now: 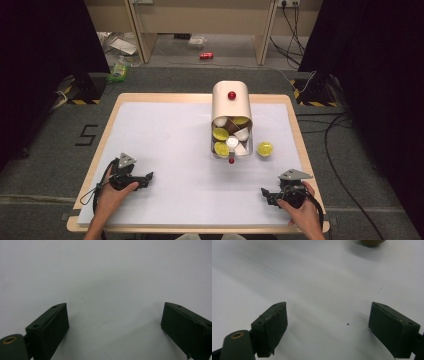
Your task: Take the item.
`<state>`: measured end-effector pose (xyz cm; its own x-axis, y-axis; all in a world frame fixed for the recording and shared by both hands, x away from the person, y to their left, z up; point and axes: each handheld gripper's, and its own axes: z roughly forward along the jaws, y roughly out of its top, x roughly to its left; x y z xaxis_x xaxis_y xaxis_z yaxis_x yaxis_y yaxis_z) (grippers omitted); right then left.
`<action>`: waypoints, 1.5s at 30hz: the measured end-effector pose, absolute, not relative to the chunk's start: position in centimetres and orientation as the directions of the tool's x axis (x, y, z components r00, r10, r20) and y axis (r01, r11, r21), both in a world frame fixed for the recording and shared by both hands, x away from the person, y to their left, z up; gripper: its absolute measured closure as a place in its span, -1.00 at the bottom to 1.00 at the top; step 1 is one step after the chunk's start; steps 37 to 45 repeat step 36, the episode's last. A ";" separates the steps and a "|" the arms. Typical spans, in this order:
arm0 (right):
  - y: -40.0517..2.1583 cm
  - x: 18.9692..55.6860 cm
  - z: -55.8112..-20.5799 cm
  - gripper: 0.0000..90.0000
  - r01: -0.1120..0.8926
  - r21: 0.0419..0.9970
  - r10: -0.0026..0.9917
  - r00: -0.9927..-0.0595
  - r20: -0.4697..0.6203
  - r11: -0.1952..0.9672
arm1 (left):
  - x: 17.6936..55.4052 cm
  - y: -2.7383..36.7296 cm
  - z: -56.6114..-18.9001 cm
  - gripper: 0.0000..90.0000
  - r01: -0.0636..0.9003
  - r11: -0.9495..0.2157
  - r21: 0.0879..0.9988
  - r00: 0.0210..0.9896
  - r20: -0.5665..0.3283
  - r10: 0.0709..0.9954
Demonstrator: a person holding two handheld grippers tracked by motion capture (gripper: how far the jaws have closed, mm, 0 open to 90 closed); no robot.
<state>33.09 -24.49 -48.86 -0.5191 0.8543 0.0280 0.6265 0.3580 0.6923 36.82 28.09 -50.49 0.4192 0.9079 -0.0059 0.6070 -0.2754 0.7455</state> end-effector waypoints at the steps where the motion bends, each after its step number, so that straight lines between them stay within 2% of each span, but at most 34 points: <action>1: -24.5 33.0 -48.9 -0.64 0.630 0.690 0.856 -0.516 0.028 0.357 | 36.8 28.1 -50.5 -0.84 0.607 -0.276 0.745 0.419 -0.006 0.908; 8: -24.6 32.4 -49.2 -0.66 0.611 0.694 0.850 -0.526 -0.003 0.381 | 36.8 28.1 -50.5 -0.84 0.607 -0.276 0.746 0.419 -0.005 0.908; 23: -24.8 31.2 -49.6 -0.66 0.599 0.716 0.859 -0.511 -0.001 0.357 | 36.8 28.1 -50.5 -0.84 0.606 -0.276 0.746 0.419 -0.004 0.908; 45: -24.9 31.2 -49.6 -0.66 0.594 0.720 0.858 -0.514 -0.002 0.358 | 36.8 28.1 -50.5 -0.84 0.606 -0.276 0.746 0.419 -0.004 0.908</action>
